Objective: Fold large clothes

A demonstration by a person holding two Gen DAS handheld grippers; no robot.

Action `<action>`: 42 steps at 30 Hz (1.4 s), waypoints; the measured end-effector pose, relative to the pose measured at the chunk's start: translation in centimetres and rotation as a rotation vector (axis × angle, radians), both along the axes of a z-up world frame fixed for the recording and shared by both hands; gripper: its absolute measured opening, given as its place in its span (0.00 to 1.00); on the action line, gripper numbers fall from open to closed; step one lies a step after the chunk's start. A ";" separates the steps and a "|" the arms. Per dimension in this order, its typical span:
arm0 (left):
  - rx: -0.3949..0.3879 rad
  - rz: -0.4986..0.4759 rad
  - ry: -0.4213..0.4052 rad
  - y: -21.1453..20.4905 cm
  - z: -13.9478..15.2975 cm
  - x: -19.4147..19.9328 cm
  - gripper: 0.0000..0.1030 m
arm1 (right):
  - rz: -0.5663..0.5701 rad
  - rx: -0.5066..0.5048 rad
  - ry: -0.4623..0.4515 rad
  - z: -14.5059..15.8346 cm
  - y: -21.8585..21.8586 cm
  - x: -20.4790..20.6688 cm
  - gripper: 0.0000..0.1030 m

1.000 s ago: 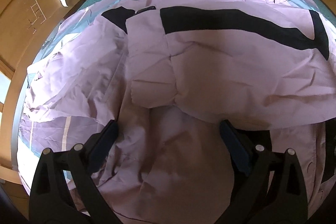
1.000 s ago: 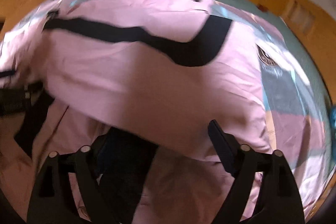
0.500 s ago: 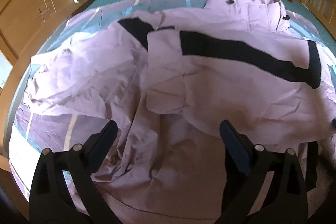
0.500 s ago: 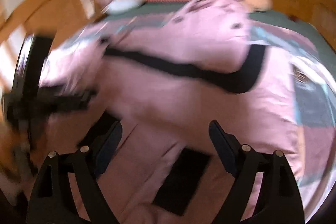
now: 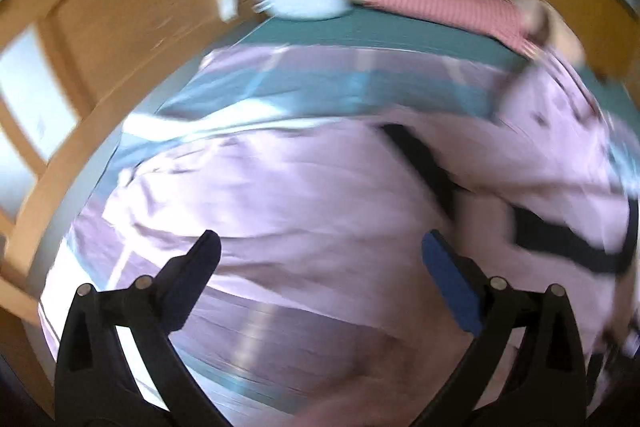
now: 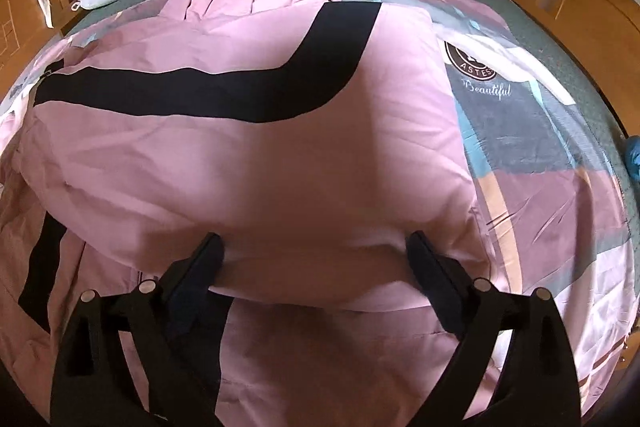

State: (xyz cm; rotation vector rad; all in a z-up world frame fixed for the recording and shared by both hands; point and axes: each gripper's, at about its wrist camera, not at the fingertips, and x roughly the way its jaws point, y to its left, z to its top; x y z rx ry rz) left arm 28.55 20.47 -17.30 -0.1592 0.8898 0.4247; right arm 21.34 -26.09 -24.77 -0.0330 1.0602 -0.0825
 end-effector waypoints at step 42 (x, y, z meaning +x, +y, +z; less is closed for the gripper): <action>-0.005 -0.534 -0.170 -16.8 -0.2 -3.5 0.04 | -0.029 -0.037 -0.004 -0.4 -0.3 -0.4 0.95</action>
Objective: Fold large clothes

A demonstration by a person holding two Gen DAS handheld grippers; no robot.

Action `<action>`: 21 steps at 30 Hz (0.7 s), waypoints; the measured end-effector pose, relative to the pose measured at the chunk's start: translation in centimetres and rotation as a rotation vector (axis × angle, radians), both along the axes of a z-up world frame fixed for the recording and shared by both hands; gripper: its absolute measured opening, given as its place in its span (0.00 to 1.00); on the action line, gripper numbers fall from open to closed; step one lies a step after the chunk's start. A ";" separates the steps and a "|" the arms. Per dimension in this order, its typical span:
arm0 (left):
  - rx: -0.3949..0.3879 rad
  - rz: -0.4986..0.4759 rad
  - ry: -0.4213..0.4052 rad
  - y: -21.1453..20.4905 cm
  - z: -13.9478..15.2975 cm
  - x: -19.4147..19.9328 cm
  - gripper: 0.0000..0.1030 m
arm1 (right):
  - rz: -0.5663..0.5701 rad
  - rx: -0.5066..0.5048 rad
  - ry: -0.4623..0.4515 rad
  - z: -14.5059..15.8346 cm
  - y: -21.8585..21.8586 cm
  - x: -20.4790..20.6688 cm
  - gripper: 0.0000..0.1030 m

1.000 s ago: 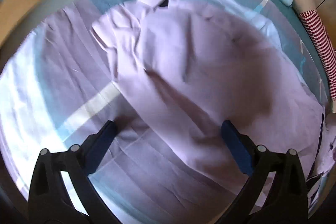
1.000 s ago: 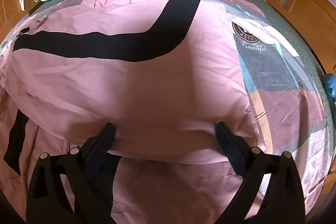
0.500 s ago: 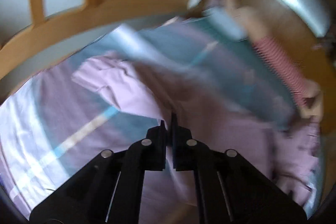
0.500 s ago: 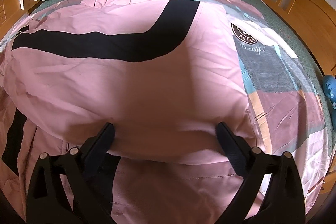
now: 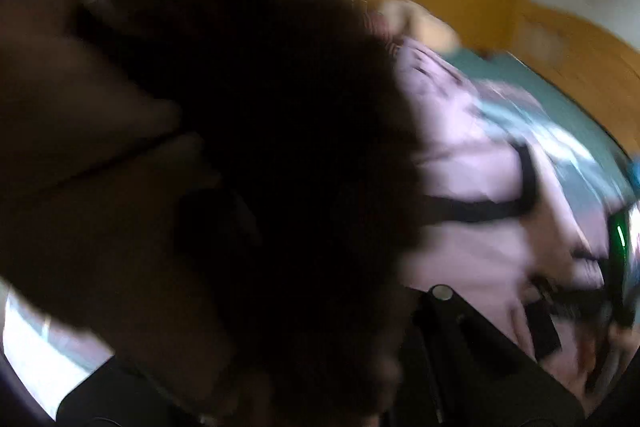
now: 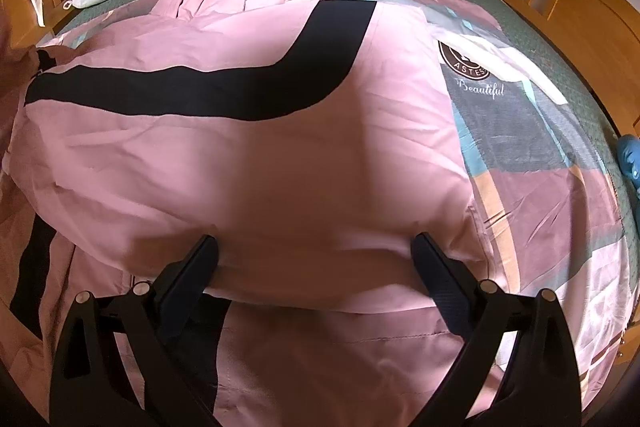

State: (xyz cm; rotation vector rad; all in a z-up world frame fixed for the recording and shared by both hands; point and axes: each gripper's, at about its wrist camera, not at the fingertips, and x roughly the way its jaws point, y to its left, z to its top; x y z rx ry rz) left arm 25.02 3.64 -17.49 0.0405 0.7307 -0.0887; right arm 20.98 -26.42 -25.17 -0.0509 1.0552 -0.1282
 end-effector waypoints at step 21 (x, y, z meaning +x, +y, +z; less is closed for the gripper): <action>0.213 -0.019 -0.081 -4.3 1.0 -6.8 0.98 | -0.256 0.447 -0.276 5.1 -7.2 -2.6 0.95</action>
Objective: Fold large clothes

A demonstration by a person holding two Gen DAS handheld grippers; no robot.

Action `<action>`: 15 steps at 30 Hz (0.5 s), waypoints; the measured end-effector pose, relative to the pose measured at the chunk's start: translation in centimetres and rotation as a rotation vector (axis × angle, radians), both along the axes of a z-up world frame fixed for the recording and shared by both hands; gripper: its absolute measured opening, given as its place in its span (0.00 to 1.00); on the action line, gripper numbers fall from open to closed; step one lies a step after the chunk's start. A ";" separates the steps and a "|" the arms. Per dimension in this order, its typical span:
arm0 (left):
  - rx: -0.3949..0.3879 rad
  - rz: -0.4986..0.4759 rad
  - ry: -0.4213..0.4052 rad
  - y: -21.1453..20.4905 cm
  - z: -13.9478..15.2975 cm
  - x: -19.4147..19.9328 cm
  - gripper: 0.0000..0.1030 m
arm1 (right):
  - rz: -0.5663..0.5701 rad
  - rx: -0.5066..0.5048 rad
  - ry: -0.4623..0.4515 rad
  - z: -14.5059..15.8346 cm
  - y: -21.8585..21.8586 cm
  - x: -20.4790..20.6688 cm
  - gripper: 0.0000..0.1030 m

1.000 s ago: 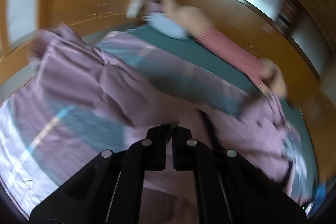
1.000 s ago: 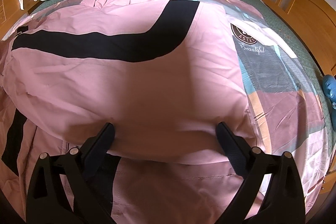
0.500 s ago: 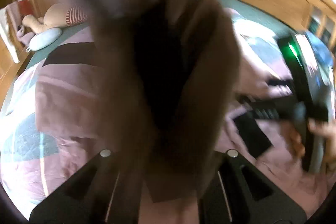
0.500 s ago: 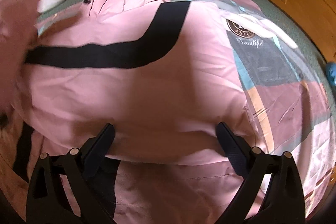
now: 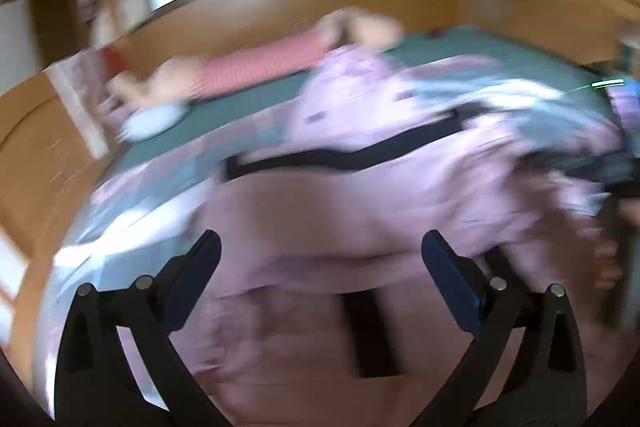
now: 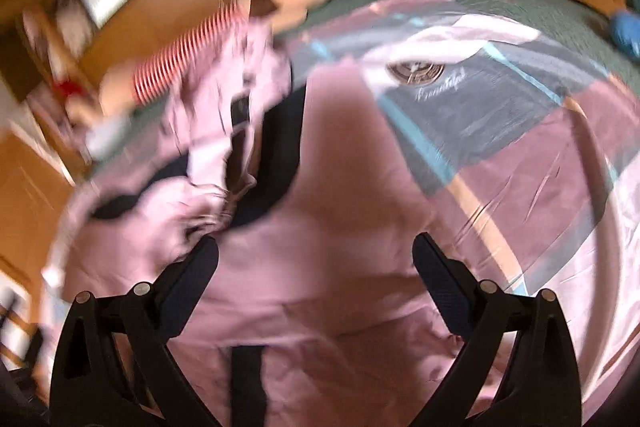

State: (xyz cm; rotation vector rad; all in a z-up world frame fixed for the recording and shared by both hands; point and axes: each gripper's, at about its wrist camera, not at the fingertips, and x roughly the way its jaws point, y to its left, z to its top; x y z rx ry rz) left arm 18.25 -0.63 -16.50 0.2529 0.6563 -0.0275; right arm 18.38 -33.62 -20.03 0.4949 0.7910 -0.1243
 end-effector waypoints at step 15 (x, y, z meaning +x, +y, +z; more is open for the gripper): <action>-0.283 0.440 0.303 14.3 -5.0 7.1 0.98 | 0.356 0.264 0.092 -2.2 5.8 1.9 0.02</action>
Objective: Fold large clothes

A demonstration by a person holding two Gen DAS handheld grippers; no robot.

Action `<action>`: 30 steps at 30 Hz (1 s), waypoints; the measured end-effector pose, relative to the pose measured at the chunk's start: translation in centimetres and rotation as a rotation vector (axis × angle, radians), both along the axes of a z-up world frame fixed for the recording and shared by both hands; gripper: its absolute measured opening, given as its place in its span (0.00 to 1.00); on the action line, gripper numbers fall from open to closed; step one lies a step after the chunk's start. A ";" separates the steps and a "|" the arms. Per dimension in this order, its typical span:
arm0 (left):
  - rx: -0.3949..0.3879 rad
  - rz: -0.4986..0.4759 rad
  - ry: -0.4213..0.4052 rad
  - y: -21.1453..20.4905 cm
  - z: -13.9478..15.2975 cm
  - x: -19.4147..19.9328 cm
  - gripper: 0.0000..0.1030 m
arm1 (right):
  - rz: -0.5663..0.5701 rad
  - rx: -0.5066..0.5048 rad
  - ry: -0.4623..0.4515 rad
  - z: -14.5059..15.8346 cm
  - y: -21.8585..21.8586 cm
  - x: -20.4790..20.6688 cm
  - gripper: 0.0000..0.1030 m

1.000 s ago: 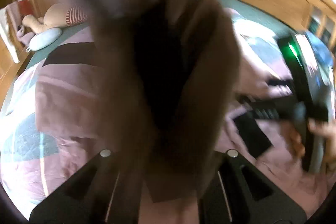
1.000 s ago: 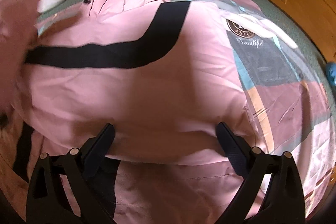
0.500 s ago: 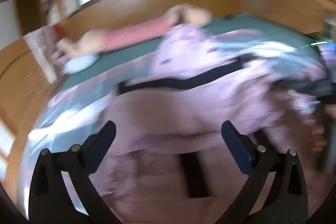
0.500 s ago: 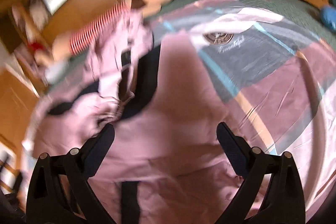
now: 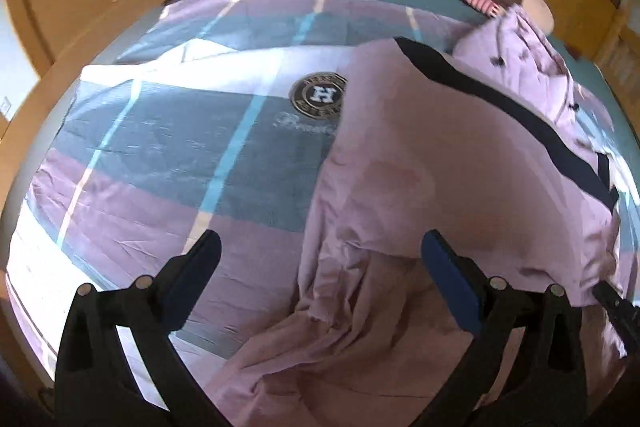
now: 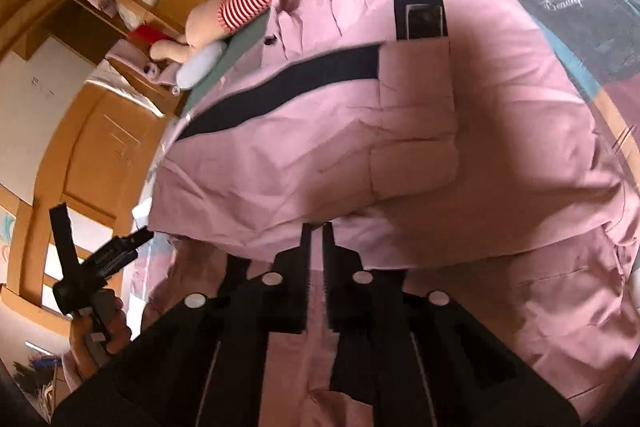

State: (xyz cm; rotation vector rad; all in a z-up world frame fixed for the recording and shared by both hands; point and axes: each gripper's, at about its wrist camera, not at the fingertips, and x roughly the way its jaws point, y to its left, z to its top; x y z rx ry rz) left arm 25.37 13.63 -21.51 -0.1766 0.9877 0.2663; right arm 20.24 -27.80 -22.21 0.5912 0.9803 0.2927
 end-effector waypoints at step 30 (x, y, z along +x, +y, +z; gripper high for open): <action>0.156 -0.217 0.054 -7.7 -1.7 0.5 0.98 | -0.322 -0.371 -0.255 5.3 -4.1 -0.3 0.00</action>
